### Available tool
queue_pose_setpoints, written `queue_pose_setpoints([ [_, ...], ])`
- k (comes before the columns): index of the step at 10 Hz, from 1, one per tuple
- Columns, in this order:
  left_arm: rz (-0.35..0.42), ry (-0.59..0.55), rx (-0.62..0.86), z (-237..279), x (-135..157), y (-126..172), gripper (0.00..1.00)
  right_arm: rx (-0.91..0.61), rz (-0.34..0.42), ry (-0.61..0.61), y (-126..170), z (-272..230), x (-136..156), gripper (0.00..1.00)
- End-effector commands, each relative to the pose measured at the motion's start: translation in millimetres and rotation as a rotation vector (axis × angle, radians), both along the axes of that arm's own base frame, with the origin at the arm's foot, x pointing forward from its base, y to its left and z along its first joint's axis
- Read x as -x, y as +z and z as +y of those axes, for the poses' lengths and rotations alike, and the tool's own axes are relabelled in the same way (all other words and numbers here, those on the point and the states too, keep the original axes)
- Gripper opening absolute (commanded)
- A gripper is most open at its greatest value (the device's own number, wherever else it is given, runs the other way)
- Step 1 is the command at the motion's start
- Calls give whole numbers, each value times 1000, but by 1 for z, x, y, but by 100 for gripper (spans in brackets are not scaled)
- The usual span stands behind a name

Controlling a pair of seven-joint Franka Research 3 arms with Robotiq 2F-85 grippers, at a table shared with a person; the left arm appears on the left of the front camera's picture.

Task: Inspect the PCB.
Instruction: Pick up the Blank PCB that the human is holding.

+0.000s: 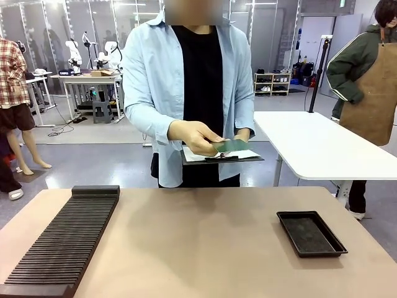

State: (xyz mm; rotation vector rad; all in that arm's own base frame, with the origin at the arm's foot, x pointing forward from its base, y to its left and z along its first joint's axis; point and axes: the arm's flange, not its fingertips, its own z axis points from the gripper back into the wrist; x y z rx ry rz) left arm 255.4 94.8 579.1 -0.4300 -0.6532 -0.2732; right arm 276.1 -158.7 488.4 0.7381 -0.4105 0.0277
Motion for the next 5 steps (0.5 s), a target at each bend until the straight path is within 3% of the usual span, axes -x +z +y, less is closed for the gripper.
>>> queue_pose_setpoints([
  [1, 8, 20, -7, -1, 2, 0, 100, 0, 0, 0, 0, 0, 0, 100],
  [2, 8, 20, -7, -1, 2, 0, 100, -120, 75, 29, 11, 9, -8, 100],
  [3, 8, 20, -7, -1, 2, 0, 100, -185, 208, 16, 25, 23, -28, 100],
  [5, 8, 20, -7, -1, 2, 0, 100, -299, 359, -15, 42, 49, -63, 100],
])
